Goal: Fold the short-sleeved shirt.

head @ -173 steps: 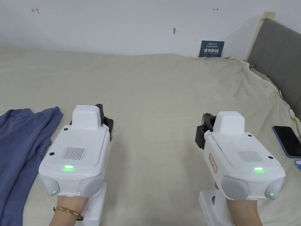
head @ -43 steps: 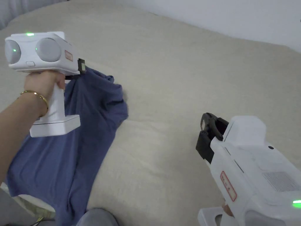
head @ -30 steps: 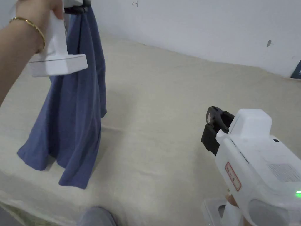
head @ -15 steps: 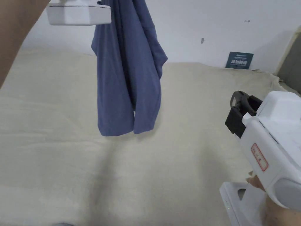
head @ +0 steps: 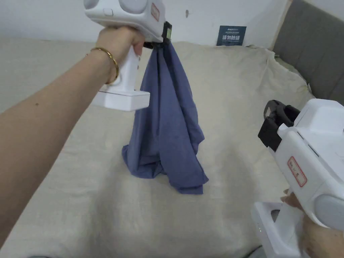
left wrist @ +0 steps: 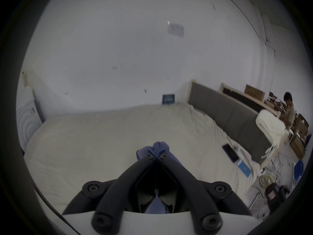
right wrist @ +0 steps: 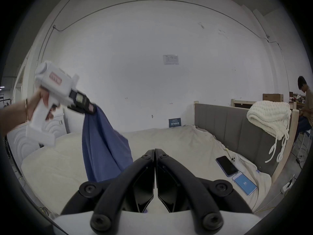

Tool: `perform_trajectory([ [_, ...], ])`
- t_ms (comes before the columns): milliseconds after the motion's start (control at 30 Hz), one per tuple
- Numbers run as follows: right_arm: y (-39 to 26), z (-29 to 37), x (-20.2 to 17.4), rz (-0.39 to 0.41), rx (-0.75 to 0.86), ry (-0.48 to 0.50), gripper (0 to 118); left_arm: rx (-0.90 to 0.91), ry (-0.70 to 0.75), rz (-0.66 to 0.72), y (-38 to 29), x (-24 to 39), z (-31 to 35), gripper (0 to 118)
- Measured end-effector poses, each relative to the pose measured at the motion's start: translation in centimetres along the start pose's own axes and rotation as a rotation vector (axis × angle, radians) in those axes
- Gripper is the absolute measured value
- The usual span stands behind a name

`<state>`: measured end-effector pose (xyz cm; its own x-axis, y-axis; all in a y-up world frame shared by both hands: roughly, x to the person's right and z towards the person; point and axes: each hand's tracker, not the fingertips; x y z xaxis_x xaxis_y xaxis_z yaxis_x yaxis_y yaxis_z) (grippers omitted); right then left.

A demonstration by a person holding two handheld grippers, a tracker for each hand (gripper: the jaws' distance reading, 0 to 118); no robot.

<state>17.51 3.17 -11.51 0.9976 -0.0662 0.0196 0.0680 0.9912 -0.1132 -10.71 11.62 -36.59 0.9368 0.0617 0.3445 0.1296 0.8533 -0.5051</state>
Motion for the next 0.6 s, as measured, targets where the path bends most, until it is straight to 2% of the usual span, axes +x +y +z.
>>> perform_trajectory([
  [167, -2.2, -1.2, 1.1, -0.004, -0.050, -0.011, 0, -0.166, -0.068, 0.003, -7.4, 2.0, -6.1, 0],
  [367, -3.6, -1.9, 1.5, -0.010, -0.099, -0.024, 0, -0.374, -0.049, -0.038, -15.8, 2.8, -11.2, 0],
  [500, -4.7, -2.9, 2.4, -0.016, -0.127, -0.029, 0, -0.434, -0.020, -0.021, -15.0, 2.6, -10.5, 0],
  [533, -4.9, -3.1, 2.6, -0.017, -0.132, -0.029, 0, -0.456, -0.001, 0.001, -18.6, 7.2, -14.4, 1],
  [600, -5.3, -3.4, 2.7, -0.020, -0.141, -0.028, 0, -0.507, 0.024, 0.040, -19.4, 7.8, -15.2, 6],
])
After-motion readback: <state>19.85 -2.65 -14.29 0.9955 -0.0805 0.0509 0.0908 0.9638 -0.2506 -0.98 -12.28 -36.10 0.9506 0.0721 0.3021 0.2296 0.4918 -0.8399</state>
